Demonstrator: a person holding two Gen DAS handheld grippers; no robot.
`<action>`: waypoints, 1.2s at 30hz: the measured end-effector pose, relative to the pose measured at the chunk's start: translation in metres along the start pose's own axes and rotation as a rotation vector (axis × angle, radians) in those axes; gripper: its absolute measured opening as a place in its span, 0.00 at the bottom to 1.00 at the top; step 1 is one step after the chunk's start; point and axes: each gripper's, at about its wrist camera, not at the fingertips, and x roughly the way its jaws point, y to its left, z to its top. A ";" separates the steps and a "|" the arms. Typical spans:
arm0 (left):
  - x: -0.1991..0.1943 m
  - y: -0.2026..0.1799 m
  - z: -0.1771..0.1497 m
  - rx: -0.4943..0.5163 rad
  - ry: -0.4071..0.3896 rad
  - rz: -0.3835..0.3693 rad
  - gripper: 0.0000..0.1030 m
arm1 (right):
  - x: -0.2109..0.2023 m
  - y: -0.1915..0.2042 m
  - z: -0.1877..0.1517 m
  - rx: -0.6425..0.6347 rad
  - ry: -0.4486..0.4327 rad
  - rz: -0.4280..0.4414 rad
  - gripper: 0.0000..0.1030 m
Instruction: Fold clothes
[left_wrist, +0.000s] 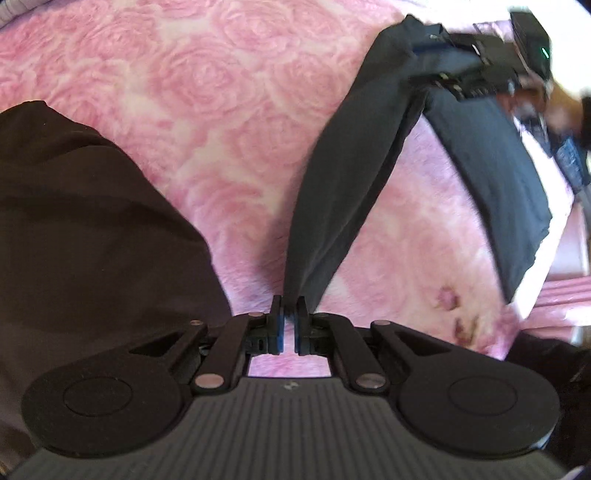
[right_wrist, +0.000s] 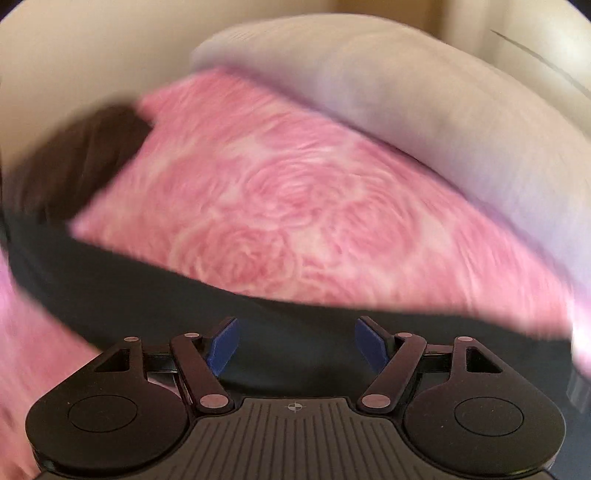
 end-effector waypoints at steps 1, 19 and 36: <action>0.005 0.000 -0.003 0.000 0.008 0.002 0.01 | 0.011 -0.002 0.004 -0.070 0.021 0.008 0.71; 0.030 0.008 0.013 -0.009 -0.141 0.112 0.18 | 0.083 -0.005 0.010 -0.637 0.277 0.199 0.45; 0.040 0.015 0.013 0.021 -0.141 0.297 0.00 | 0.081 -0.029 0.030 -0.358 0.103 0.009 0.03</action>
